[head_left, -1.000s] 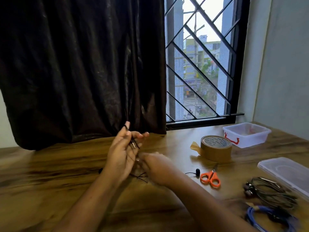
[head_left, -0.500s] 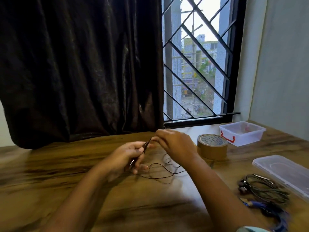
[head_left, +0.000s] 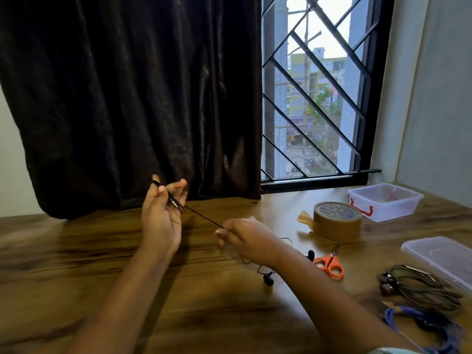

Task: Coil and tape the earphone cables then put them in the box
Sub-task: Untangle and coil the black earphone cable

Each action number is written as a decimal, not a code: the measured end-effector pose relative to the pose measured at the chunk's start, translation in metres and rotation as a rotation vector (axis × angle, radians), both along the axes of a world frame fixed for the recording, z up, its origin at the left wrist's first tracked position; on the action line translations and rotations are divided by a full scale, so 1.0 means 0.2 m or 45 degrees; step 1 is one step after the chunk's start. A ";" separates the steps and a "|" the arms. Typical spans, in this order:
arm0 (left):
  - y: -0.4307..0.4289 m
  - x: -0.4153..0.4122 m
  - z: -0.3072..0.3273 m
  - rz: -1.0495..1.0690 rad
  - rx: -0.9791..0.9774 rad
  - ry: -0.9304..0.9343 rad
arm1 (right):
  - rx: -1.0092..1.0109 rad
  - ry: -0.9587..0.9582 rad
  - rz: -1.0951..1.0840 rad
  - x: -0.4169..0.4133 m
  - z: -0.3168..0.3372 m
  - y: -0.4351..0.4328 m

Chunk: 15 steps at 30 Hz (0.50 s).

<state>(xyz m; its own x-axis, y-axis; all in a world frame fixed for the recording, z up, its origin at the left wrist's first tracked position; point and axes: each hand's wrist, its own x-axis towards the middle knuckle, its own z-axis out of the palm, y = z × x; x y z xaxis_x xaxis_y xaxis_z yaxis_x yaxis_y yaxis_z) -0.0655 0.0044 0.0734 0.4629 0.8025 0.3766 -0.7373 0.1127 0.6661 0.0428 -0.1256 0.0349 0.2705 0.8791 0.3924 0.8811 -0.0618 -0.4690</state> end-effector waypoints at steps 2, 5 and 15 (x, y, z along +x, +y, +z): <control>0.04 0.01 -0.05 0.226 0.284 0.270 | 0.005 0.083 0.056 -0.02 0.02 0.00; 0.07 0.02 -0.11 0.619 1.152 0.842 | 0.046 0.017 -0.009 0.01 0.03 -0.02; 0.05 0.03 -0.16 0.561 1.799 1.213 | 0.287 -0.045 -0.324 0.21 0.01 -0.09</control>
